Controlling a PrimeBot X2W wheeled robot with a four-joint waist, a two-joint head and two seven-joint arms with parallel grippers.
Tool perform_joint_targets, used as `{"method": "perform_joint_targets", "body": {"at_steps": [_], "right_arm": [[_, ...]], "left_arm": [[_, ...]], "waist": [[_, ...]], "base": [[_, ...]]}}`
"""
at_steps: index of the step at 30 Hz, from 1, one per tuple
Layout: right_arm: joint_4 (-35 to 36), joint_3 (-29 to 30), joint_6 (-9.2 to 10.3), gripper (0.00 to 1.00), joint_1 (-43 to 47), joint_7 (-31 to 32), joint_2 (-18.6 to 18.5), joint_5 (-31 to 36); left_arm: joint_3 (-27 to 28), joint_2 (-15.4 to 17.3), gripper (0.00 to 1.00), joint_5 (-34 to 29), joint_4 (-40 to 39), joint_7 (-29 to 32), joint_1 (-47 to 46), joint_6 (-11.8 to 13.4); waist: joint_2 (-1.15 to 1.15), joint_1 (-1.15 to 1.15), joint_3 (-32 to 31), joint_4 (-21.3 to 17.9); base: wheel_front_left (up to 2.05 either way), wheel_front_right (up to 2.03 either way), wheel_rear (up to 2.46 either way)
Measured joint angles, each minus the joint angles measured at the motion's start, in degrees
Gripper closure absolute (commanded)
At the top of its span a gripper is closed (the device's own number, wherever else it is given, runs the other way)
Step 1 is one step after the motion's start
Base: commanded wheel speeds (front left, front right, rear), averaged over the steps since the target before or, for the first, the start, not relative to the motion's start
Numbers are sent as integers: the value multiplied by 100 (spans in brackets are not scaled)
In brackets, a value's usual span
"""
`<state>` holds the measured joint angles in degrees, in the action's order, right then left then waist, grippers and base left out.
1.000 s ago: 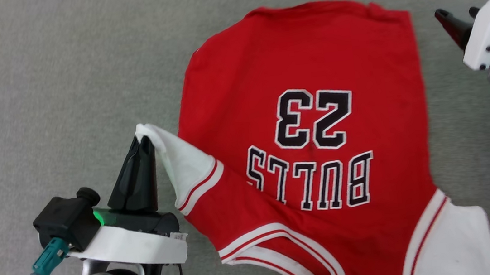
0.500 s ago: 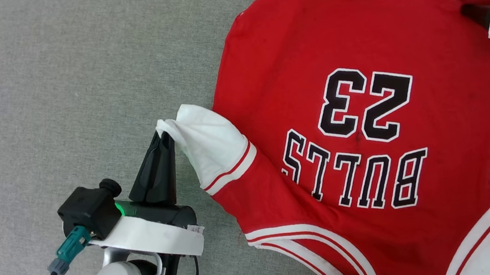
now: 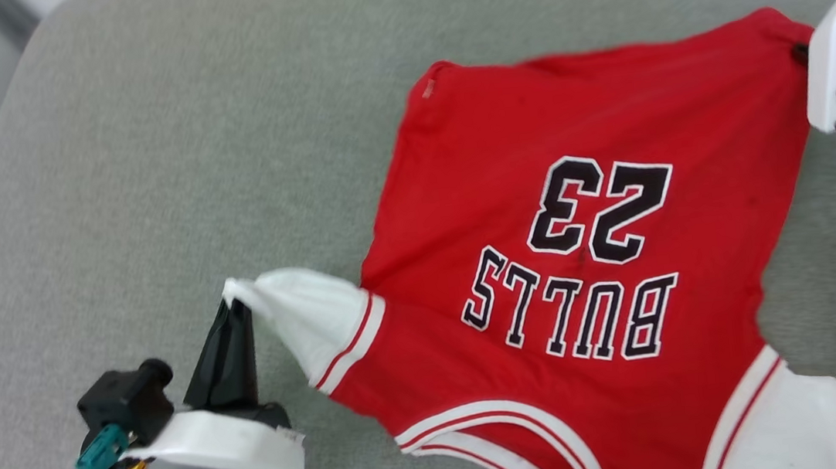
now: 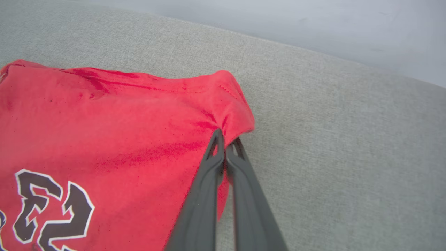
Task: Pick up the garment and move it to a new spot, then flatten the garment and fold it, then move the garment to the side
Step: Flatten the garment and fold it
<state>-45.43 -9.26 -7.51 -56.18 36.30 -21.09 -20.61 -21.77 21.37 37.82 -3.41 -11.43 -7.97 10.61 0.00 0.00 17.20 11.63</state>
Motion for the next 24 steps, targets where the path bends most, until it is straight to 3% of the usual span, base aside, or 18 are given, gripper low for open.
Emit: {"method": "perform_joint_targets", "body": {"at_steps": [7, 11, 15, 21, 22, 23, 24], "right_arm": [[1168, -32, 0, 100, 1488, 80, -623, -461], [1878, 301, 0, 100, 2934, 325, -662, -570], [2542, 772, 0, 100, 4513, 569, -408, -565], [3353, 1440, 0, 100, 6339, 1088, 577, -500], [3456, 1528, 1, 81, 6566, 1227, 770, -511], [3573, 1583, 2, 55, 6753, 1290, 950, -502], [3710, 1623, 1, 0, 6898, 1318, 1112, -475]], "left_arm": [[209, 198, 100, 171, -27, 78, 648, 260], [292, 286, 100, 269, -82, 171, 1035, 408], [365, 347, 100, 330, -168, 234, 1276, 524], [357, 403, 100, 370, -278, 387, 1396, 614], [353, 407, 100, 371, -296, 411, 1412, 627], [350, 416, 100, 371, -300, 425, 1430, 641], [352, 424, 100, 371, -305, 438, 1445, 664]], "waist": [[0, 0, -654, -460], [0, -1, -969, -780], [0, -2, -1204, -1088], [0, -2, -1393, -1372], [0, -2, -1400, -1391], [0, -2, -1397, -1403], [0, -2, -1395, -1417]], "base": [[0, 0, 0], [0, 0, 0], [0, 0, 0], [0, 0, 0], [0, 0, 0], [0, 0, 0], [0, 0, 0]]}}
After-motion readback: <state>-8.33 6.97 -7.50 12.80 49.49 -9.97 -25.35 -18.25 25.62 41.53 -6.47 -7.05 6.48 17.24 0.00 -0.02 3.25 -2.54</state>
